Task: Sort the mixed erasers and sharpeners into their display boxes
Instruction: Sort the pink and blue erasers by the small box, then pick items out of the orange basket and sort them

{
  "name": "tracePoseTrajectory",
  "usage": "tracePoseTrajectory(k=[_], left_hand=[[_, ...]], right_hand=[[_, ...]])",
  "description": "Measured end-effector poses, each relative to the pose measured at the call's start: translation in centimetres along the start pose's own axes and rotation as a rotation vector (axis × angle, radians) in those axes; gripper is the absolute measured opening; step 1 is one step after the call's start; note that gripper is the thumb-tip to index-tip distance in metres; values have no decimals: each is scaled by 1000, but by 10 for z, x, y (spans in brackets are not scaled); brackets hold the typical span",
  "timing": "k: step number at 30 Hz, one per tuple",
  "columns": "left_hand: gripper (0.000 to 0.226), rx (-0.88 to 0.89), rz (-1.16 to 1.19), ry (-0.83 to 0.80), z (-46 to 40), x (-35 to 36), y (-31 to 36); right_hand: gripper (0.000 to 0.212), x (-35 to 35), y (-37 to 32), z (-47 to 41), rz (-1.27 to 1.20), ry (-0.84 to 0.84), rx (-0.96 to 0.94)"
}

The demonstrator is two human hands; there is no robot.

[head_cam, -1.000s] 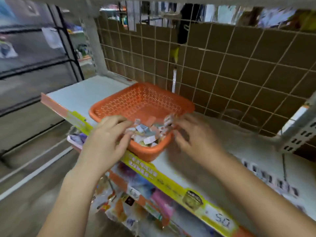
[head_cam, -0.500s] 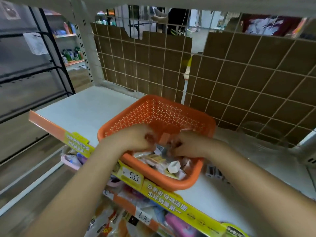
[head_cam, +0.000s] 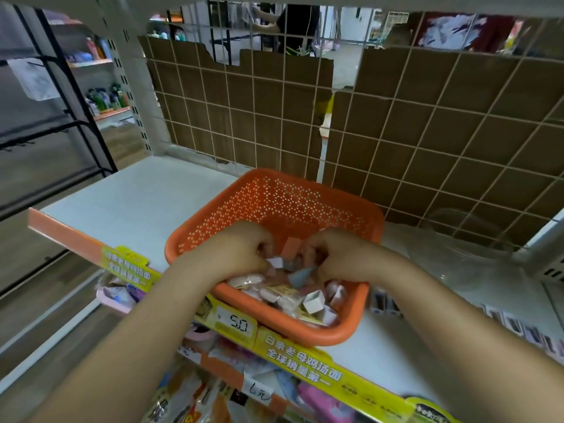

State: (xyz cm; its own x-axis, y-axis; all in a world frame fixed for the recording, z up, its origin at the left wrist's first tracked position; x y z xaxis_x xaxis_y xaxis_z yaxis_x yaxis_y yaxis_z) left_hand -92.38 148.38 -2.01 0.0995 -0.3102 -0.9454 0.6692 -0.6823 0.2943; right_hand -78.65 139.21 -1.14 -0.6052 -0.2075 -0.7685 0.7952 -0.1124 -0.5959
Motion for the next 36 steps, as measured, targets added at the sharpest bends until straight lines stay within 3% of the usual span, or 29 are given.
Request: tracePoseTrajectory(k=[2,8,15,18,24,29,36], left_hand=[[18,20,83,107,6,-5,0],[32,50,420,338,25,-13,7],[31,246,567,495,50,-8,40],[37,321,521,536,54,1,58],[46,354,517,597,60,17,104],[43,288,656,547,64,41,151],[53,356,382,528,47,89,222]], right_hand=[[19,-4,0,3,-45,107,-19],[35,-11,1,24,-508,326,-137],[43,-9,11,65,-628,612,-359],[26,-7,24,81,-745,658,-434],[47,-2,56,126,-833,757,-274],[26,-7,80,182,-795,883,-134],[33,-20,135,272,-755,1005,24]])
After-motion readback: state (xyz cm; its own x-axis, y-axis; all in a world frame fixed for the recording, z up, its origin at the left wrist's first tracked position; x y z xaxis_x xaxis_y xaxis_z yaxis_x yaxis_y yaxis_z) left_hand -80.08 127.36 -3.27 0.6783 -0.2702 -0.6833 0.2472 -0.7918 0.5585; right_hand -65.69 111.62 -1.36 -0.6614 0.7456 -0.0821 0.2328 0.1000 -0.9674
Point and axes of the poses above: each hand's wrist, its own z-axis away from the middle knuckle, its own x-axis out of the palm, y = z × x, the point moved 2 cm from there along -z, towards the middle knuckle, and after that the axes turned 5 degrees about -x, right-handed, at the moved point
